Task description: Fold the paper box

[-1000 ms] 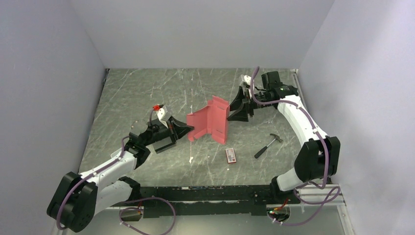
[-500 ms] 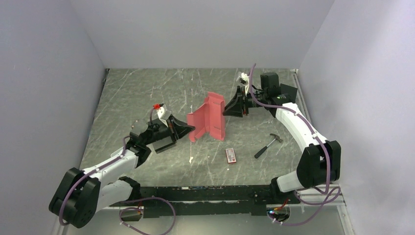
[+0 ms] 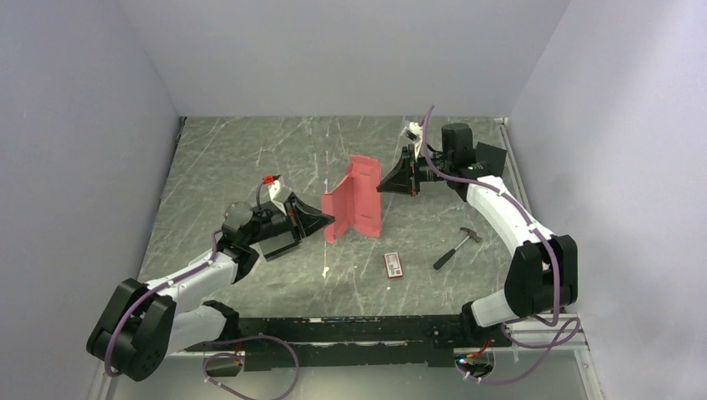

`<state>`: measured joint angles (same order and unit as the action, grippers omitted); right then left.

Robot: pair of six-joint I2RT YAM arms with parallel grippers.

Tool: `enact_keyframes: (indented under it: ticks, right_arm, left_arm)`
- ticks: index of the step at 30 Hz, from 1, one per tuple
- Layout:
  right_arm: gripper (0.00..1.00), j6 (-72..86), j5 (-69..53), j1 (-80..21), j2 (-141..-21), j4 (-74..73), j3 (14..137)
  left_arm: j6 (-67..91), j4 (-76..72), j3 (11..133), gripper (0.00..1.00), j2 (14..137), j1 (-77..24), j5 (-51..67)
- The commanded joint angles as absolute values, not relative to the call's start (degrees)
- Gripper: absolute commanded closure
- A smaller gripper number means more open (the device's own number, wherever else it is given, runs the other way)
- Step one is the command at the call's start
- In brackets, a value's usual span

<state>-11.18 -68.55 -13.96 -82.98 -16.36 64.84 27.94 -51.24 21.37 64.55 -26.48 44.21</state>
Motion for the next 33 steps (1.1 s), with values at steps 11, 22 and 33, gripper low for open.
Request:
enact_keyframes:
  ticks: [11, 22, 33]
  right_arm:
    - [1.00, -2.39, -45.95, -14.50, -80.13, -8.48, 60.79]
    - [0.75, -3.31, -66.50, -14.50, -82.98, -5.58, 59.74]
    - [1.00, -0.14, -68.55, -14.45, -83.08, -2.31, 58.83]
  left_arm:
    - [31.29, -54.76, 24.83, 1.00, 64.18, -26.81, 44.30]
    - [36.88, -62.33, 23.95, 1.00, 68.03, -26.72, 42.96]
    - [39.71, -67.40, 23.31, 1.00, 68.73, -26.34, 44.99]
